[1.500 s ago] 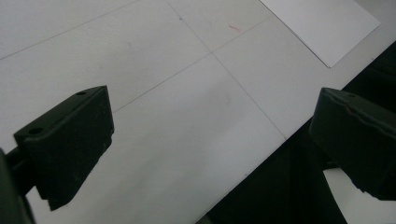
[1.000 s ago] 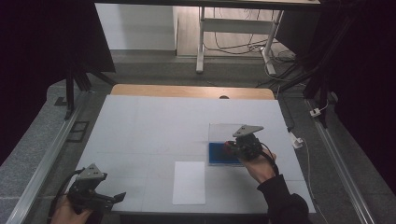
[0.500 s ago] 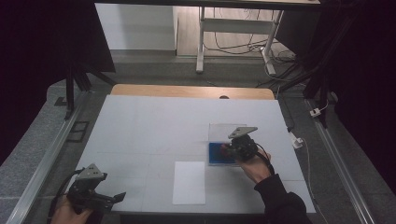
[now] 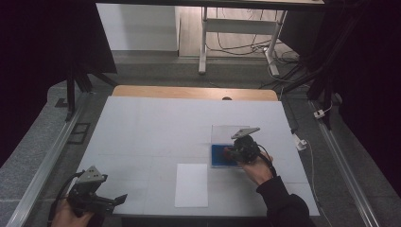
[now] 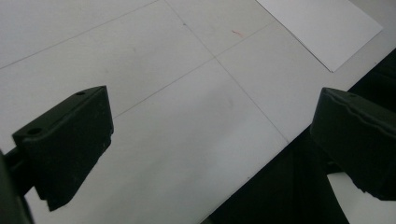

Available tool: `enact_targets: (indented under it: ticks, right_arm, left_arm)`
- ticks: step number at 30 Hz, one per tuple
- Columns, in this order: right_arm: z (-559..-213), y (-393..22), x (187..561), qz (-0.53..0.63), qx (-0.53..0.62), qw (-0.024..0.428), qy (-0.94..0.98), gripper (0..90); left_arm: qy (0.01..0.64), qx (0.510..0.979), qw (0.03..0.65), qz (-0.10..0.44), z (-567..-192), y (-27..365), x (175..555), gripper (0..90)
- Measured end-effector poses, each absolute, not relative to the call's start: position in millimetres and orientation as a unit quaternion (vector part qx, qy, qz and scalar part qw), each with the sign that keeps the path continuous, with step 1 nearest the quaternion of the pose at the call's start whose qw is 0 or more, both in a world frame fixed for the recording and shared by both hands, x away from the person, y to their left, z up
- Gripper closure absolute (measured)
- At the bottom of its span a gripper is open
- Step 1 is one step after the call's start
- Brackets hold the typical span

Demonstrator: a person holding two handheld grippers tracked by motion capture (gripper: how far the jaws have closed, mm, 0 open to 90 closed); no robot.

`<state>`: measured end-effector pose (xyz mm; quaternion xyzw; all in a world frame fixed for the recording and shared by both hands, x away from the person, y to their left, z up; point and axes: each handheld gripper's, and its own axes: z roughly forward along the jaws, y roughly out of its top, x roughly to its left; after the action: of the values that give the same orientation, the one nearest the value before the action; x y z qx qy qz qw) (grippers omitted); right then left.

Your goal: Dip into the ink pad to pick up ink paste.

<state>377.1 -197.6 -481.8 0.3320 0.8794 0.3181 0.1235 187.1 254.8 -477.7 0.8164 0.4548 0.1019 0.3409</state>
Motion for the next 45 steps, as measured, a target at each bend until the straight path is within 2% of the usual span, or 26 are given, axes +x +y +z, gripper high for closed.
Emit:
enact_targets:
  ticks: [13,15,24,34,45]
  right_arm:
    - [-481.5,-180.4,366.9,0.277,0.301,0.172,0.896,80.9]
    - [-481.5,-180.6,367.1,0.276,0.302,0.172,0.896,80.9]
    - [-484.0,-198.2,379.6,0.321,0.347,0.11,0.874,81.0]
    - [-482.6,-182.3,367.6,0.283,0.307,0.168,0.893,80.8]
    - [-480.4,-191.5,371.1,0.319,0.332,0.146,0.876,80.3]
  left_arm:
    - [0.449,0.813,0.346,0.132,-475.6,251.6,185.2,0.0]
    - [0.446,0.815,0.344,0.133,-475.8,250.7,185.5,0.0]
    - [0.447,0.816,0.345,0.126,-476.4,251.3,186.5,0.0]
    - [0.444,0.821,0.337,0.126,-477.0,249.4,186.9,0.0]
    - [0.442,0.82,0.34,0.127,-476.8,249.6,186.6,0.0]
